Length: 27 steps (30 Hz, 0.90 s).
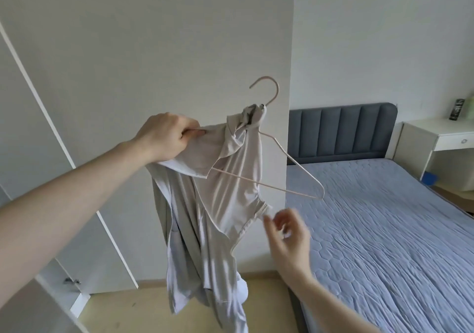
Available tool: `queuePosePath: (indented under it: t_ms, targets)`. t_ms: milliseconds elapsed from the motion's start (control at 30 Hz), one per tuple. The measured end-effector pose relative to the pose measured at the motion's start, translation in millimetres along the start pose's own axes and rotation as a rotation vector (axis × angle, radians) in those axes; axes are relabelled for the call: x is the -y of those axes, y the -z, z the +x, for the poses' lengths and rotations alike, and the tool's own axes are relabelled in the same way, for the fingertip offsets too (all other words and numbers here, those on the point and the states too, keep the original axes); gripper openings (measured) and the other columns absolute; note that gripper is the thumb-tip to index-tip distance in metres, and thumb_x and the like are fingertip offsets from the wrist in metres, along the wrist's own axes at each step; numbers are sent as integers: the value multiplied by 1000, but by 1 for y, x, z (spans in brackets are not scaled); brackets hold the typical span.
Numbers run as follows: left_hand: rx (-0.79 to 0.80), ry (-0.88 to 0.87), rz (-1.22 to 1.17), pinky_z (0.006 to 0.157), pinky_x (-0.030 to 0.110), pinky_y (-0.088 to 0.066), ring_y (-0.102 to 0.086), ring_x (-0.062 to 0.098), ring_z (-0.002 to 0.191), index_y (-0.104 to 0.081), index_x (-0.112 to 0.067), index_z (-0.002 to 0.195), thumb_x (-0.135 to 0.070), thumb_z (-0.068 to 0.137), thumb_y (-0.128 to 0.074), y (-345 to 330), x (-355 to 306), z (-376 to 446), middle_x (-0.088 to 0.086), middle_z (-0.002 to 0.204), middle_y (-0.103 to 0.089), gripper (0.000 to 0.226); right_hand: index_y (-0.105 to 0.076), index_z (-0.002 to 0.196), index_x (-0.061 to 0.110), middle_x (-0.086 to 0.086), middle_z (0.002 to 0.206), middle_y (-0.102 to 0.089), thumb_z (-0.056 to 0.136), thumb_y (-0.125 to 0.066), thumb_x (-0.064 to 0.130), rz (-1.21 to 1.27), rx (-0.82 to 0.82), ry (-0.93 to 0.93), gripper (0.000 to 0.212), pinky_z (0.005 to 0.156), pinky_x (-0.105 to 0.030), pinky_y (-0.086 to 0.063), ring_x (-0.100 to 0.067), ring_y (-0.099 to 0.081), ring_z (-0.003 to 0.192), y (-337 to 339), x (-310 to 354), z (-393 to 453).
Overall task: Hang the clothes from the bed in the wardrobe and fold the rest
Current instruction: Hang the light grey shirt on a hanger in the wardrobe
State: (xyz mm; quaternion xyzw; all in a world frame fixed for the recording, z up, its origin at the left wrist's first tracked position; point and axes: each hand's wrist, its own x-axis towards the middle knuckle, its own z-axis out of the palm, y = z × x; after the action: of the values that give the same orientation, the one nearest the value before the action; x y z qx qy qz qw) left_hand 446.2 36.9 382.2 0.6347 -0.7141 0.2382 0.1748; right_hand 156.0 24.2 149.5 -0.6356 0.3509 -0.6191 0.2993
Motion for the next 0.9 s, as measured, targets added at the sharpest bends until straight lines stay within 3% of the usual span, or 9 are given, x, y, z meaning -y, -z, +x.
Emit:
queuePosePath:
  t_ms: [67, 133, 200, 333, 400, 500, 567, 733, 900]
  targets:
    - [-17, -5, -15, 52, 31, -31, -51, 19, 60, -47, -19, 70, -48, 105, -49, 3, -4, 2, -5, 59, -52, 46, -60, 106, 34, 14, 105, -67, 84, -82, 48, 17, 214, -375, 34, 76, -23, -50, -12, -64, 89, -19, -14, -15]
    - [-33, -4, -25, 51, 30, -32, -50, 13, 58, -46, -17, 70, -49, 104, -50, 6, -9, 4, -3, 58, -50, 47, -44, 143, 28, 8, 139, -56, 77, -84, 59, 50, 409, -732, 83, 94, -28, -51, -13, -62, 111, -36, -26, -9]
    - [-42, -4, -41, 52, 30, -33, -49, 12, 58, -45, -17, 71, -48, 104, -51, 11, -12, 4, -3, 64, -53, 46, -37, 150, 24, 3, 142, -57, 78, -84, 58, 113, 496, -890, 92, 94, -29, -51, -14, -62, 112, -52, -38, 3]
    - [-27, -12, -23, 52, 32, -35, -50, 15, 58, -46, -17, 71, -50, 105, -50, 22, -6, -3, -3, 58, -50, 47, -74, 95, 14, 0, 87, -73, 95, -72, 30, 52, 453, -762, 17, 67, -27, -50, -17, -65, 80, -60, -57, 27]
    - [-13, -11, 21, 53, 33, -37, -50, 15, 58, -47, -19, 69, -50, 105, -50, 28, 7, -13, -6, 57, -50, 47, -71, 80, 18, 0, 75, -70, 95, -69, 17, 57, 288, -725, 16, 60, -28, -50, -18, -63, 72, -42, -58, 47]
    - [17, -30, 78, 54, 32, -33, -47, 16, 58, -44, -21, 67, -51, 104, -48, 30, 30, -34, -8, 57, -48, 48, -74, 82, 27, 12, 65, -72, 92, -68, 7, 67, 134, -602, 23, 49, -15, -48, -5, -66, 64, 1, -48, 86]
    - [14, -20, 65, 54, 33, -34, -47, 13, 57, -41, -20, 67, -54, 103, -45, 26, 44, -47, -7, 58, -47, 50, -78, 80, 30, 14, 69, -75, 93, -69, 12, 67, 116, -533, 24, 49, -13, -49, 3, -66, 62, 23, -32, 111]
    - [75, -5, 179, 62, 35, -45, -64, 26, 79, -61, -28, 82, -59, 103, -36, 15, 63, -67, -11, 83, -65, 44, -81, 76, 32, 10, 81, -79, 89, -78, 24, 110, 107, -500, 16, 77, -30, -59, -15, -71, 85, 44, 15, 166]
    - [53, 49, 214, 62, 35, -43, -68, 33, 86, -58, -28, 85, -50, 105, -40, -6, 57, -76, -2, 94, -70, 35, -79, 76, 22, 2, 73, -73, 92, -72, 21, 208, 125, -401, 17, 66, -27, -54, -19, -63, 77, 39, 96, 187]
